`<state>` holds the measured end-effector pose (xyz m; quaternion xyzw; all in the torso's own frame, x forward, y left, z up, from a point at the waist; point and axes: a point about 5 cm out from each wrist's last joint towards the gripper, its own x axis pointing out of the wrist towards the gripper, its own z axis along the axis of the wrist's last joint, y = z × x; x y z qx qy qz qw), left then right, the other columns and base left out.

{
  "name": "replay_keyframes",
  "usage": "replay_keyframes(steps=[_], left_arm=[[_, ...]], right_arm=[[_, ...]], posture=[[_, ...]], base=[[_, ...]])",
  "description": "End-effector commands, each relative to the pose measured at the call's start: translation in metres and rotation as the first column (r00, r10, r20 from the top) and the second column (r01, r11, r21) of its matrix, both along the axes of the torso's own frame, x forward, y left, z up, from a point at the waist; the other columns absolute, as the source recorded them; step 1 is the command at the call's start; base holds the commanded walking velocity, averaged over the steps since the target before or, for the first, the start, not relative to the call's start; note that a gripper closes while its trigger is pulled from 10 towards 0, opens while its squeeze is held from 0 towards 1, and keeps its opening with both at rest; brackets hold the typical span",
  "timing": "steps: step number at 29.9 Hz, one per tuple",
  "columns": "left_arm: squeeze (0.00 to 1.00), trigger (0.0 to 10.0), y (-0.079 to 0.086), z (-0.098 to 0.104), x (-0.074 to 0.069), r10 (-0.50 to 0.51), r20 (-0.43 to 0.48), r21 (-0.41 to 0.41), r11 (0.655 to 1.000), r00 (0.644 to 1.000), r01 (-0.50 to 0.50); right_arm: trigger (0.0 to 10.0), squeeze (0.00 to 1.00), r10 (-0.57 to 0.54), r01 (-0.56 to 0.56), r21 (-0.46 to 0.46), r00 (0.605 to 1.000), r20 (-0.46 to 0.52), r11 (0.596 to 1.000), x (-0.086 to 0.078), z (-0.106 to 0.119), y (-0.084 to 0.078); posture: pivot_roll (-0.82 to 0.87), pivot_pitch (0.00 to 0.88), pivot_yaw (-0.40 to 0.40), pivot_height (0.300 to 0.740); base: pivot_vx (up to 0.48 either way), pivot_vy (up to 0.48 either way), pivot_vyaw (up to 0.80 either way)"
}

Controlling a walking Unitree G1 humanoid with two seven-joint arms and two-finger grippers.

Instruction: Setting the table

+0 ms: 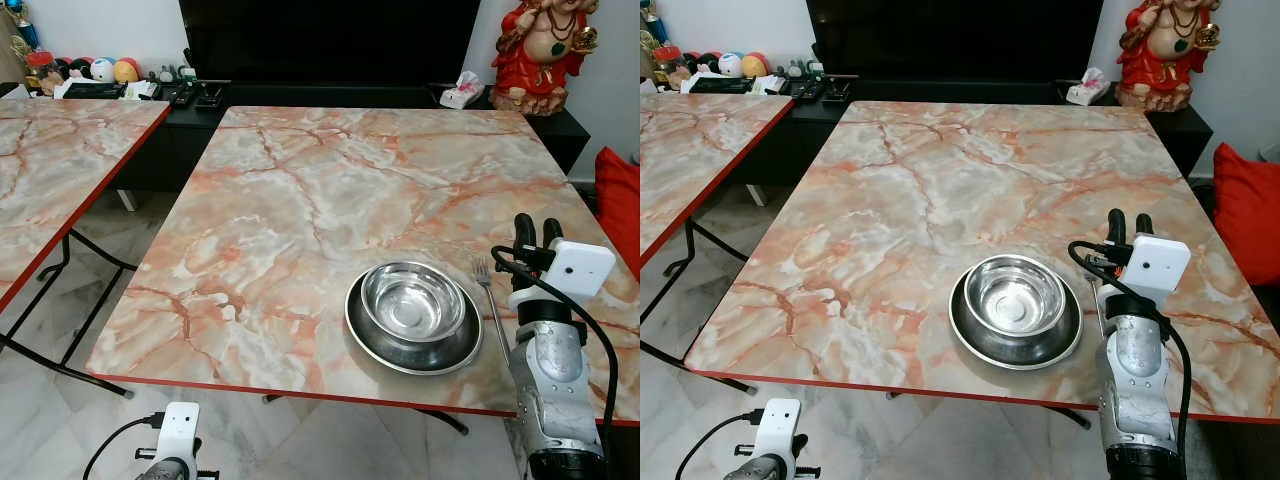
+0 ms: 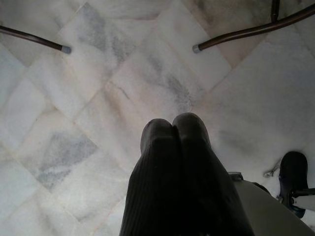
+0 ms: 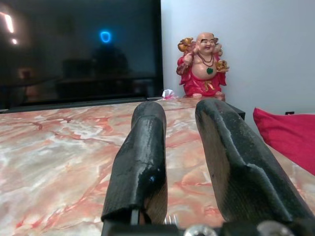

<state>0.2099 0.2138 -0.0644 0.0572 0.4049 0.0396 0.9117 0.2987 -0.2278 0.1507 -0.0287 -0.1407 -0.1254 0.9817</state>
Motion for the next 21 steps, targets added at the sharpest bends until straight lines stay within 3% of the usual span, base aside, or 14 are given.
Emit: replay_keyframes(steps=[1, 17, 21], left_arm=[[0.00, 10.0, 0.0008, -0.0040, -0.0071, 0.018, -0.021, -0.005, 1.000, 1.000, -0.018], [0.00, 10.0, 0.0007, -0.0048, -0.0081, 0.039, -0.026, -0.015, 0.999, 0.999, -0.039], [0.00, 10.0, 0.0007, -0.0051, -0.0085, 0.042, -0.030, -0.017, 0.999, 0.999, -0.043]], right_arm=[[10.0, 0.00, 0.003, -0.003, 0.006, 1.000, -0.006, 1.000, 0.0028, 0.0011, 0.0001], [10.0, 0.00, 0.003, -0.003, 0.006, 1.000, -0.004, 1.000, 0.0029, 0.0017, -0.0003], [10.0, 0.00, 0.004, -0.004, 0.006, 1.000, -0.004, 1.000, 0.0030, 0.0018, -0.0001]], posture=[[0.03, 0.041, 0.006, 0.740], [0.03, 0.046, 0.005, 0.740], [0.03, 0.047, 0.005, 0.740]], base=[[0.000, 0.000, 0.00], [0.000, 0.000, 0.00], [0.000, 0.366, 0.00]])
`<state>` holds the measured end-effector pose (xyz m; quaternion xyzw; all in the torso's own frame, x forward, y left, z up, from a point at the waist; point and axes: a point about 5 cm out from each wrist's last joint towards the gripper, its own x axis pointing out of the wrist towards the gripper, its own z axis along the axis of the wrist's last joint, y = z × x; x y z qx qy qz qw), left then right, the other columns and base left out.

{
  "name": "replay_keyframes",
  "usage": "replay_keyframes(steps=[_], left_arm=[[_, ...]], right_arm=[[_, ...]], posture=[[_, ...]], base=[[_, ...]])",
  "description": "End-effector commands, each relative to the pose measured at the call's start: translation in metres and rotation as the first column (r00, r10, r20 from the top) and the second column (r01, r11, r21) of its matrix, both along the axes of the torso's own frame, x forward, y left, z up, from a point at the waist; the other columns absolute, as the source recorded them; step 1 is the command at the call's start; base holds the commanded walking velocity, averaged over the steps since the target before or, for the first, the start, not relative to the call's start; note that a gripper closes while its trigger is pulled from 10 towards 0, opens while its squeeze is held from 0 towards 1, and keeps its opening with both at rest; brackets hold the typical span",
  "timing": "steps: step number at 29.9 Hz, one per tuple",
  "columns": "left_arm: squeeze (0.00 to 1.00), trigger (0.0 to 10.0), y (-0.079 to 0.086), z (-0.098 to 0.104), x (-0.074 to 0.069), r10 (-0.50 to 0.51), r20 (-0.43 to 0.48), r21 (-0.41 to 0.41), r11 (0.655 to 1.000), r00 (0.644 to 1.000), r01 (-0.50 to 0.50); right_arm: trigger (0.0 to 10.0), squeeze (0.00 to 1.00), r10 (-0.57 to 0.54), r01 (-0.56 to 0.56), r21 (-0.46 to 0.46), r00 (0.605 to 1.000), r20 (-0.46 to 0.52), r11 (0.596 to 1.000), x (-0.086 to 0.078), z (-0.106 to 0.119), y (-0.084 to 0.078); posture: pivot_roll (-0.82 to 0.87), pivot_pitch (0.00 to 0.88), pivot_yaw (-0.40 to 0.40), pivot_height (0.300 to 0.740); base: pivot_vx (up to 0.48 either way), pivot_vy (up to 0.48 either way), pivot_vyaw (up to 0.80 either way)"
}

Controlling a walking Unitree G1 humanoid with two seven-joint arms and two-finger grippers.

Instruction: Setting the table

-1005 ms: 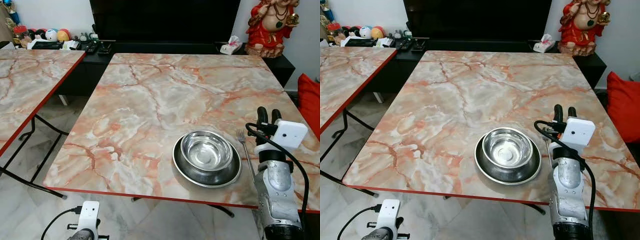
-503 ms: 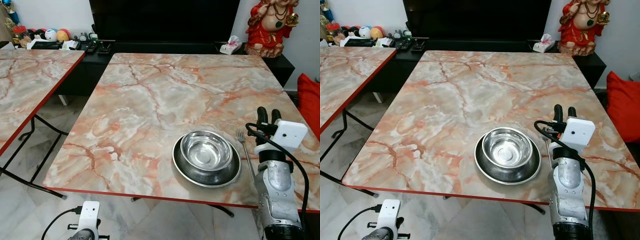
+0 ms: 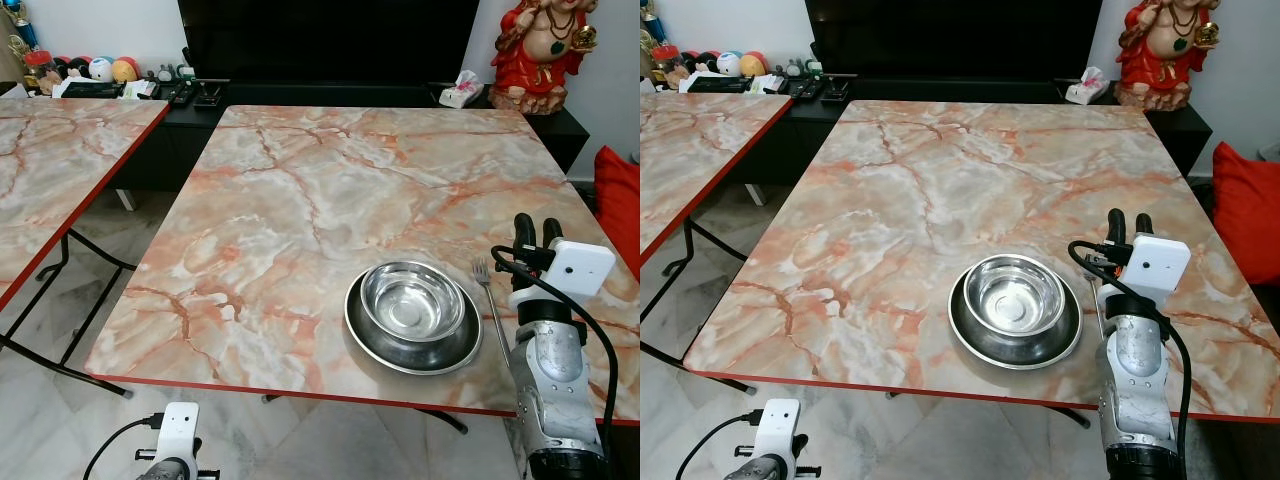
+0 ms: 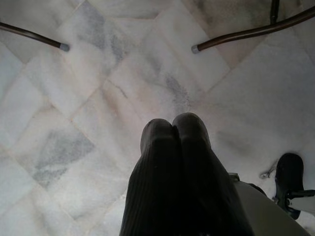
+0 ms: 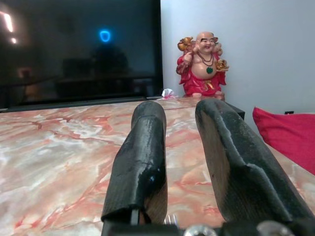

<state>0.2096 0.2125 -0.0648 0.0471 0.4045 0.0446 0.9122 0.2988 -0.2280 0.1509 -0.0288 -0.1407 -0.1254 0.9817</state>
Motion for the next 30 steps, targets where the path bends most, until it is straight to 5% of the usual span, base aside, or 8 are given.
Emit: replay_keyframes(steps=[1, 30], left_arm=[[0.00, 10.0, 0.0022, -0.0047, -0.0084, 0.026, -0.033, -0.003, 1.000, 0.999, -0.026], [0.00, 10.0, 0.0019, -0.0054, -0.0093, 0.027, -0.039, -0.006, 1.000, 0.999, -0.027]], right_arm=[[10.0, 0.00, 0.005, -0.005, 0.006, 1.000, -0.005, 1.000, 0.0031, 0.0015, 0.0002], [10.0, 0.00, 0.039, -0.039, 0.010, 0.999, -0.003, 0.999, 0.0049, 0.0013, 0.0078]], posture=[[0.03, 0.047, 0.005, 0.740], [0.04, 0.049, 0.004, 0.740]], base=[[0.000, 0.472, 0.00], [0.000, 0.470, 0.00]])
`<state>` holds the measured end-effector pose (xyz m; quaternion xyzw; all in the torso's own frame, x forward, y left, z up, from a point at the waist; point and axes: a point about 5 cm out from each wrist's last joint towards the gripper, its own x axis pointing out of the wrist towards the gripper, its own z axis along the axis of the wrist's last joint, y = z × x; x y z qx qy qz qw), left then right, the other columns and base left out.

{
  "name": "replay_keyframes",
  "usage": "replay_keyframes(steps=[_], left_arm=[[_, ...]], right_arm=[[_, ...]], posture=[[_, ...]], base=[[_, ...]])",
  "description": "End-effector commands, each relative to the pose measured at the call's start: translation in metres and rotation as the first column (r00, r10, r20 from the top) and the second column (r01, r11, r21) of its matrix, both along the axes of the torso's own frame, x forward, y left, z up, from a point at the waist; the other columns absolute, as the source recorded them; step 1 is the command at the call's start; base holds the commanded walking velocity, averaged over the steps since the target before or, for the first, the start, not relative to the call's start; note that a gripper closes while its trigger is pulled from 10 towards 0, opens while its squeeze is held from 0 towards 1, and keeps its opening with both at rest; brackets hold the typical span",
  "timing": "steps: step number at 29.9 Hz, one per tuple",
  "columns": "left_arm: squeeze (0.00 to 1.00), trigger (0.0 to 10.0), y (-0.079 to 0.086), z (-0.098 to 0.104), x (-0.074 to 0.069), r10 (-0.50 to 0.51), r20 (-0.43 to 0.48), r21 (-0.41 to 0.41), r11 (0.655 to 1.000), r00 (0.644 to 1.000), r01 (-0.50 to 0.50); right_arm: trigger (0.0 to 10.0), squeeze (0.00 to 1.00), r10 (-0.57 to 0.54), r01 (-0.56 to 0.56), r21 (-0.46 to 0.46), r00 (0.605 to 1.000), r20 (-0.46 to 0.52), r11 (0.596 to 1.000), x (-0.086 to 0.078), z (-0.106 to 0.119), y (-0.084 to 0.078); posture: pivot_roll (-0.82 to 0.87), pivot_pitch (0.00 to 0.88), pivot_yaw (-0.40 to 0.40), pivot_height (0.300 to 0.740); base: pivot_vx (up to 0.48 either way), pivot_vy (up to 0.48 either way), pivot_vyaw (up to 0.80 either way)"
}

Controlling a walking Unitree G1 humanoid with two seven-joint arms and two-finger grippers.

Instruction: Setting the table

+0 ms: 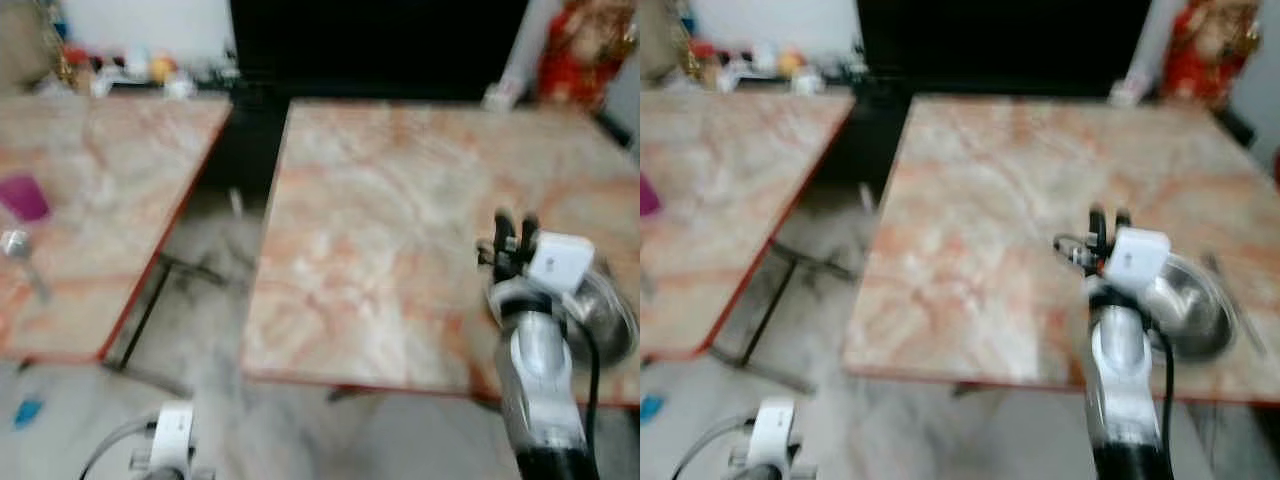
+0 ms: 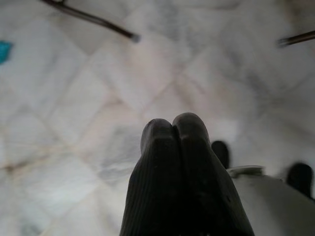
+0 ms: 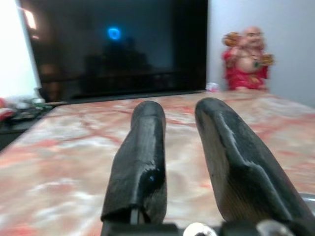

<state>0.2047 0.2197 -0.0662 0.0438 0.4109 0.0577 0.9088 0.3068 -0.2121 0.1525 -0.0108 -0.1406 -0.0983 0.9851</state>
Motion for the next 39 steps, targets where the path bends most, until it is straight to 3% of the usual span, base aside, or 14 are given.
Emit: replay_keyframes(steps=[1, 39], left_arm=[[0.00, 10.0, -0.0054, -0.0040, -0.0043, 0.000, -0.026, -0.011, 1.000, 1.000, 0.000], [0.00, 10.0, -0.0046, -0.0040, -0.0047, 0.003, -0.027, -0.013, 1.000, 1.000, -0.003]], right_arm=[[10.0, 0.00, -0.019, 0.019, -0.022, 1.000, -0.005, 1.000, -0.0030, -0.0001, -0.0078], [10.0, 0.00, -0.005, 0.004, -0.034, 0.999, -0.031, 0.999, 0.0000, -0.0035, -0.0029]], posture=[[0.04, 0.049, 0.006, 0.740], [0.05, 0.058, 0.006, 0.740]], base=[[0.000, 0.465, 0.00], [0.000, 0.411, 0.00]])
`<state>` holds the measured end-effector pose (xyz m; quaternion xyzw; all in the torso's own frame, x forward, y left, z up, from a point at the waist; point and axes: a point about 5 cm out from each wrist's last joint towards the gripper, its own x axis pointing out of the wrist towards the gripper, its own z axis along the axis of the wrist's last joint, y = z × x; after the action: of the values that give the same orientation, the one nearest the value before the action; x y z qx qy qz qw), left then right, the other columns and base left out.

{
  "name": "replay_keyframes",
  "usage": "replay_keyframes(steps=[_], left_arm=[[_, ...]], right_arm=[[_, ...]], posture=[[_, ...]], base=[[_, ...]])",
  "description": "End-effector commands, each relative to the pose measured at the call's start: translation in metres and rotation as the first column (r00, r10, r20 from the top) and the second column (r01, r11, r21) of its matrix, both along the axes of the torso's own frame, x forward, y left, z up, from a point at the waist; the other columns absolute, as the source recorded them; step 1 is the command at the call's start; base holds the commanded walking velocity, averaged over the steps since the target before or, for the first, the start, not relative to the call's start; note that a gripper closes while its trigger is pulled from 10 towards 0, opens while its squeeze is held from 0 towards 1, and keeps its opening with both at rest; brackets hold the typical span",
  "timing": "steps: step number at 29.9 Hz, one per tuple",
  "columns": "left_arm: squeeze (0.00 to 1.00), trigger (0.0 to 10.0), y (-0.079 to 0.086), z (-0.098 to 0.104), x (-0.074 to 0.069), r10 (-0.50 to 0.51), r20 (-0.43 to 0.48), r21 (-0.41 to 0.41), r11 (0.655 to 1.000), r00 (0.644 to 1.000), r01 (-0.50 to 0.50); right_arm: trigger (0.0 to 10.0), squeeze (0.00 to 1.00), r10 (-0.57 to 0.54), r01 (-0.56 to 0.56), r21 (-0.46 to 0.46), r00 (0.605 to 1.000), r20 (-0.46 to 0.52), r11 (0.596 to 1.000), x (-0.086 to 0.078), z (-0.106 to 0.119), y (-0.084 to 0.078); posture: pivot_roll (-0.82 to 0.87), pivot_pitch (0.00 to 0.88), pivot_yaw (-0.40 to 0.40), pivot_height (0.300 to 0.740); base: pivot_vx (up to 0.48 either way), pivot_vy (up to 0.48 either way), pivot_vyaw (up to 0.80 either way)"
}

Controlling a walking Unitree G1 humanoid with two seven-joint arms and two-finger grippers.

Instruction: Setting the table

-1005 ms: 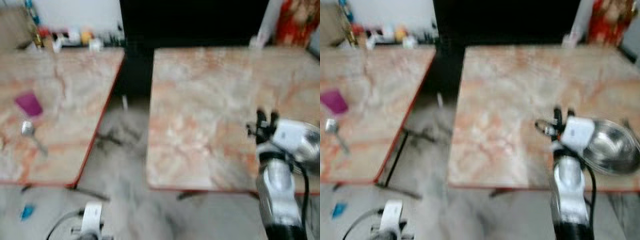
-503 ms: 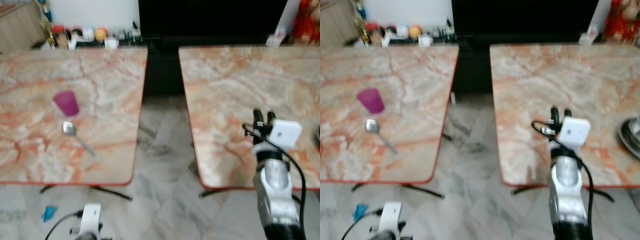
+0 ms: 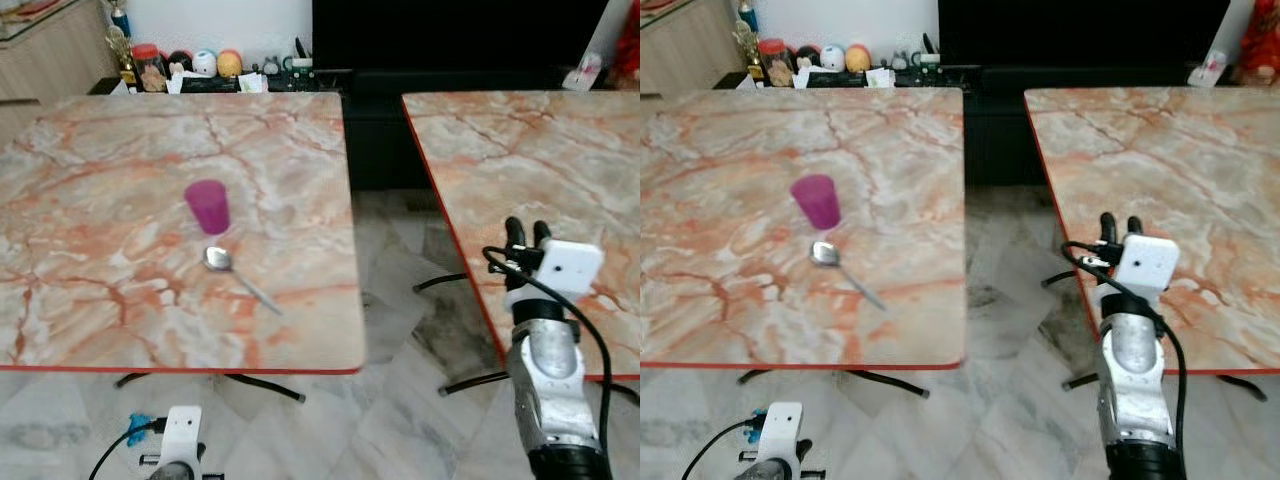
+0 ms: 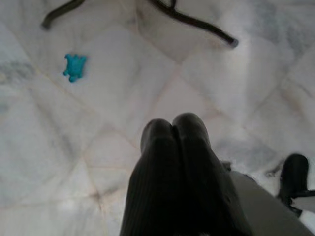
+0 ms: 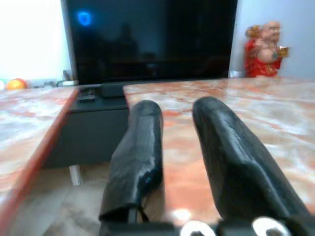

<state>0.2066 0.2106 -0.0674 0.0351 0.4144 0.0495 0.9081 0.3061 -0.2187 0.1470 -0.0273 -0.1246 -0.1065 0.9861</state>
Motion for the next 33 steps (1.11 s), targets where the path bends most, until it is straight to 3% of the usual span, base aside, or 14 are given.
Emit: replay_keyframes(steps=[1, 13, 33], left_arm=[[0.00, 10.0, 0.0045, -0.0029, -0.0066, 0.010, -0.020, 0.009, 1.000, 1.000, -0.009], [0.00, 10.0, 0.0040, -0.0025, -0.0058, 0.000, -0.018, 0.015, 1.000, 1.000, 0.000], [0.00, 10.0, -0.0005, -0.0015, -0.0026, -0.014, -0.007, 0.006, 1.000, 1.000, 0.014]], right_arm=[[10.0, 0.00, 0.017, -0.017, -0.007, 1.000, 0.003, 1.000, 0.0008, 0.0020, 0.0036], [10.0, 0.00, 0.022, -0.022, -0.022, 1.000, 0.006, 1.000, 0.0012, 0.0028, 0.0038], [10.0, 0.00, 0.067, -0.066, -0.018, 0.998, 0.017, 0.998, 0.0022, 0.0050, 0.0077]], posture=[[0.05, 0.057, 0.005, 0.740], [0.04, 0.051, 0.007, 0.740], [0.04, 0.036, 0.002, 0.740]], base=[[0.000, 0.266, 0.00], [0.000, 0.151, 0.00], [0.000, 0.000, 0.79]])
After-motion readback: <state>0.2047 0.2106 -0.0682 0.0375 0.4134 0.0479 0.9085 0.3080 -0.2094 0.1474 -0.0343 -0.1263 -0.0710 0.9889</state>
